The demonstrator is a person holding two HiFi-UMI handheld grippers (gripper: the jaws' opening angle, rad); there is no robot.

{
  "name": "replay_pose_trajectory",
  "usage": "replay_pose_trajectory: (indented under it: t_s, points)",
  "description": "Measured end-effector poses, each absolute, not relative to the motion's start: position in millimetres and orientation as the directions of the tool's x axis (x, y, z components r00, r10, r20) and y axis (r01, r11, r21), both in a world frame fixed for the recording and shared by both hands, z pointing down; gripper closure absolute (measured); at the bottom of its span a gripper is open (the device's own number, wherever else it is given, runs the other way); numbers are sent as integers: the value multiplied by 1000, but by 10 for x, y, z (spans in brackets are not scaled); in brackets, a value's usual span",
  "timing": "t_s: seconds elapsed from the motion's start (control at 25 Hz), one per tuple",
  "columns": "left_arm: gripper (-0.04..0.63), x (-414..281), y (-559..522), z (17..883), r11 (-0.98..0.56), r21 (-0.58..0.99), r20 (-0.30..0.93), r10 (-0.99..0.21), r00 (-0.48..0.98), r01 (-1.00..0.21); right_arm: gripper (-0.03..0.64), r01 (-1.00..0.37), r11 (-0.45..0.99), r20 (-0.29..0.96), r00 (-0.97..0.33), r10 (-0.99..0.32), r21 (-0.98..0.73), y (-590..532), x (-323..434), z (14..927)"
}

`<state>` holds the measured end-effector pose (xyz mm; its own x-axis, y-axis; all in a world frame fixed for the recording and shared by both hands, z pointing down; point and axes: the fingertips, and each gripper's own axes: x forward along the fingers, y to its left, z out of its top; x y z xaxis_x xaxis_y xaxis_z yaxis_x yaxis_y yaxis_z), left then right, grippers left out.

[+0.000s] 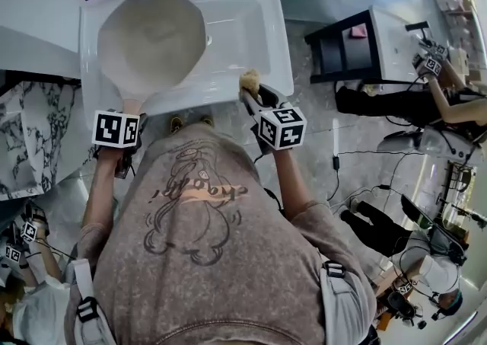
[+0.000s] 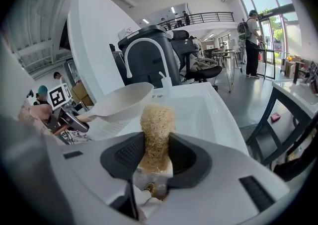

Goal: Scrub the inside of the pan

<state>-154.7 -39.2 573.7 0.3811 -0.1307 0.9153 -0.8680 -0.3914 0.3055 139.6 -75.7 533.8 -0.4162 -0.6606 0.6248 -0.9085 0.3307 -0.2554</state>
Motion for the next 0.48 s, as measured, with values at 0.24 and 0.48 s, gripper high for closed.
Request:
replay_pose_trajectory:
  t_s: [0.24,0.48]
  points:
    - [474,-1513,-516,5618,-349,287,896,-232,379,-892,462,-904,330,611,-427,-667,-273,-762,1243,5400]
    - [474,-1517,-595,5504,-295,318,877,-269,398,-901,462,-897,338,595,-442,-671,-286,-823,1133,5354]
